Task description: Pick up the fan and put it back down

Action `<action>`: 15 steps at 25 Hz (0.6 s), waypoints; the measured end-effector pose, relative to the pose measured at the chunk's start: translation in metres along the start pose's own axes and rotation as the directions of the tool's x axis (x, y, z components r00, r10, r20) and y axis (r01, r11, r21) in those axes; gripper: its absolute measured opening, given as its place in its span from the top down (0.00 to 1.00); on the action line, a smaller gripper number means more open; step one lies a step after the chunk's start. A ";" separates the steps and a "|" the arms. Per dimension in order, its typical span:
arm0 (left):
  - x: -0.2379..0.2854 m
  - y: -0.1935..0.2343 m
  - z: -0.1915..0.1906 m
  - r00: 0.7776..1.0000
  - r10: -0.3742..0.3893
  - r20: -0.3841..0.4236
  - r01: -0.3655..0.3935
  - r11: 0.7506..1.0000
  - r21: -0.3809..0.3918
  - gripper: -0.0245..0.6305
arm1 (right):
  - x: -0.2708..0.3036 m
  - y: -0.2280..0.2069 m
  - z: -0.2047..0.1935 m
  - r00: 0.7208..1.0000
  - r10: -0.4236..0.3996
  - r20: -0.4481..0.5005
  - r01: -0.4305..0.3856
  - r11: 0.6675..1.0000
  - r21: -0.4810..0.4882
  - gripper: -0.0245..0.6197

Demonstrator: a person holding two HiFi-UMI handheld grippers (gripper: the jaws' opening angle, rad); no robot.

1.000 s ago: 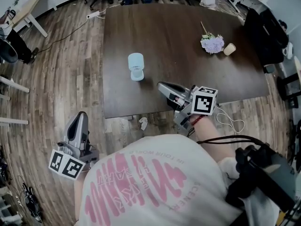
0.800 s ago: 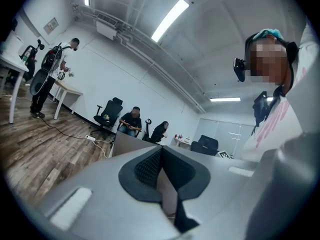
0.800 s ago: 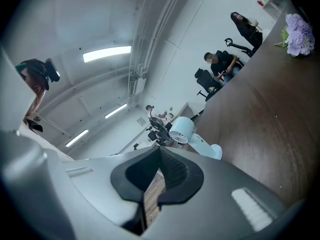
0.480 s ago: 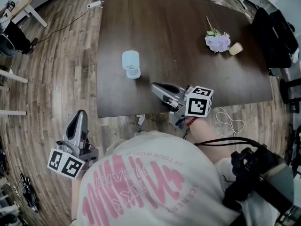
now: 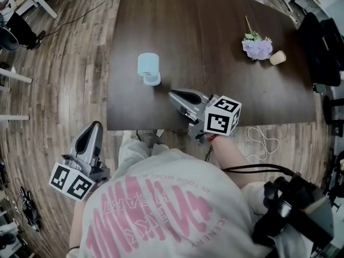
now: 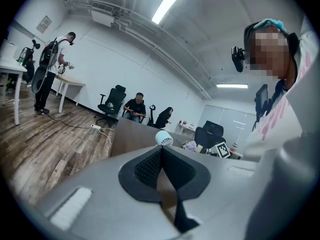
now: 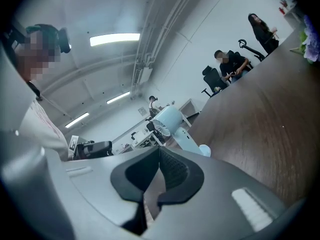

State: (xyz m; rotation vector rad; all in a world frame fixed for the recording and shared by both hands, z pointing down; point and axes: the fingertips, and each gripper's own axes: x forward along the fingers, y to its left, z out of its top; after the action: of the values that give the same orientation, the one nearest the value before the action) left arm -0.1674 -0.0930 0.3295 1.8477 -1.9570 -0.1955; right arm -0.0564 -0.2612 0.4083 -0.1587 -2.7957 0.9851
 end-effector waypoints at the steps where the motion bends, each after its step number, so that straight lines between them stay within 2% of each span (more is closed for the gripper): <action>1: 0.003 0.000 0.001 1.000 -0.005 -0.005 0.005 1.000 0.000 0.93 | 0.002 -0.001 0.001 1.000 -0.001 -0.005 0.001 1.000 -0.010 0.95; 7: 0.017 -0.001 0.013 0.999 -0.037 -0.005 0.037 0.997 0.065 0.93 | 0.009 -0.013 0.000 0.999 -0.044 -0.002 0.044 0.998 -0.041 0.95; 15: 0.020 0.008 0.019 0.999 -0.039 -0.020 0.040 0.997 0.059 0.93 | 0.024 -0.014 -0.006 0.997 -0.069 -0.027 0.066 0.994 -0.084 0.91</action>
State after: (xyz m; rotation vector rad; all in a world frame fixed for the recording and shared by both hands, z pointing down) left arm -0.1824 -0.1160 0.3196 1.9198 -1.9340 -0.1327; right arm -0.0792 -0.2651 0.4248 -0.0885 -2.7961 0.8442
